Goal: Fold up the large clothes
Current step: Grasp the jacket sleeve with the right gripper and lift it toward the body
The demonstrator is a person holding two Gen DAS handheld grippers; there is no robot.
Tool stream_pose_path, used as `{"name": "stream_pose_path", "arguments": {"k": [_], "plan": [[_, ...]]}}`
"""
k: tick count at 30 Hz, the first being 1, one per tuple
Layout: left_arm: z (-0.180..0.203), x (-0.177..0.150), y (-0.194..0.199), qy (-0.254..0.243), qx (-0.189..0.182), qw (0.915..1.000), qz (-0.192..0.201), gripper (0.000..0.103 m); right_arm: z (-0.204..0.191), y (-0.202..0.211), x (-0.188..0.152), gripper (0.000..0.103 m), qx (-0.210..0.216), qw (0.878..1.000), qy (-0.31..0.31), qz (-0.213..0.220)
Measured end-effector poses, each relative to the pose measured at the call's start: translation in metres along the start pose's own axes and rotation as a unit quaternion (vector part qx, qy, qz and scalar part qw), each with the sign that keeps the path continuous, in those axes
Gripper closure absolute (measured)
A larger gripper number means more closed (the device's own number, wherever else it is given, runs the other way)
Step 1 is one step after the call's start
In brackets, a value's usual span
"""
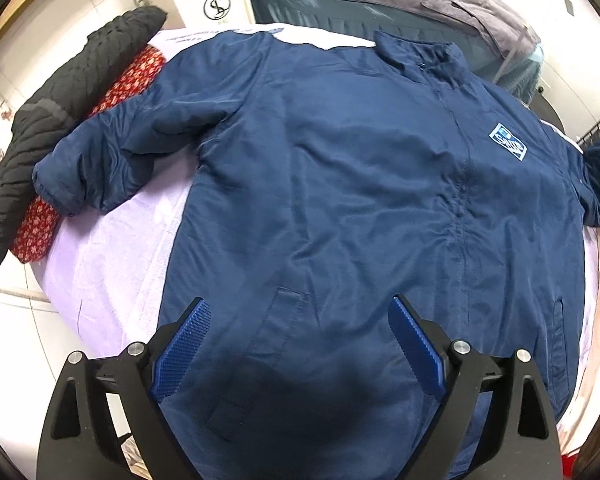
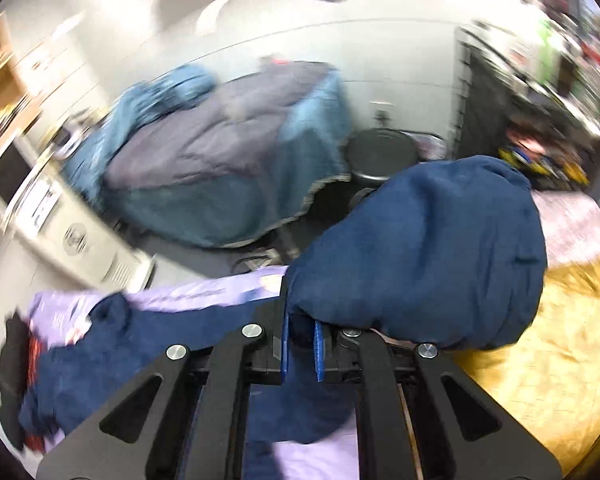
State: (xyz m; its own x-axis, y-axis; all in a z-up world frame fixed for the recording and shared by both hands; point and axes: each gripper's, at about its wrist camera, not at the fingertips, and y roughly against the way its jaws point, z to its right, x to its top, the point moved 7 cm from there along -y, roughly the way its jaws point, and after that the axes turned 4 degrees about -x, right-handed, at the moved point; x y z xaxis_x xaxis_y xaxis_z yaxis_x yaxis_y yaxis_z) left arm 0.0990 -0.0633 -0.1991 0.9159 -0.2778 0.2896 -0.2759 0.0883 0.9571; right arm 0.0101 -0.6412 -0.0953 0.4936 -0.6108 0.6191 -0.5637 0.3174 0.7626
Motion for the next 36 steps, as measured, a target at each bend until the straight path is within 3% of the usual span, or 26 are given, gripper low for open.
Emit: {"name": "stream_pose_path", "arguments": {"k": [3,6,9,18,25,32,36], "plan": [[-0.012,0.002,0.001,0.013,0.002,0.9999,0.005,0.014,-0.067,-0.003,-0.011,0.093,0.023,0.998,0.065,-0.007],[-0.022,0.003,0.003,0.001,0.028,0.9995,0.017,0.014,-0.125,-0.003,-0.025,0.093,0.047,0.991,0.122,-0.011],[-0.029,0.002,0.003,-0.011,0.041,0.9988,0.023,0.014,-0.181,-0.007,-0.046,0.093,0.08,0.985,0.149,-0.032],[-0.05,0.003,-0.005,0.018,0.027,0.9993,0.019,0.014,-0.319,-0.018,-0.132,0.093,0.159,0.959,0.216,-0.094],[-0.063,0.003,-0.013,0.03,0.024,0.9992,0.012,0.014,-0.374,-0.032,-0.201,0.093,0.173,0.943,0.247,-0.144],[-0.07,0.001,-0.022,0.038,0.022,0.9991,0.0,0.014,-0.392,-0.059,-0.254,0.093,0.166,0.926,0.277,-0.197],[-0.069,0.004,-0.023,0.034,0.02,0.9992,0.0,0.014,-0.391,-0.074,-0.276,0.087,0.156,0.92,0.283,-0.22]]}}
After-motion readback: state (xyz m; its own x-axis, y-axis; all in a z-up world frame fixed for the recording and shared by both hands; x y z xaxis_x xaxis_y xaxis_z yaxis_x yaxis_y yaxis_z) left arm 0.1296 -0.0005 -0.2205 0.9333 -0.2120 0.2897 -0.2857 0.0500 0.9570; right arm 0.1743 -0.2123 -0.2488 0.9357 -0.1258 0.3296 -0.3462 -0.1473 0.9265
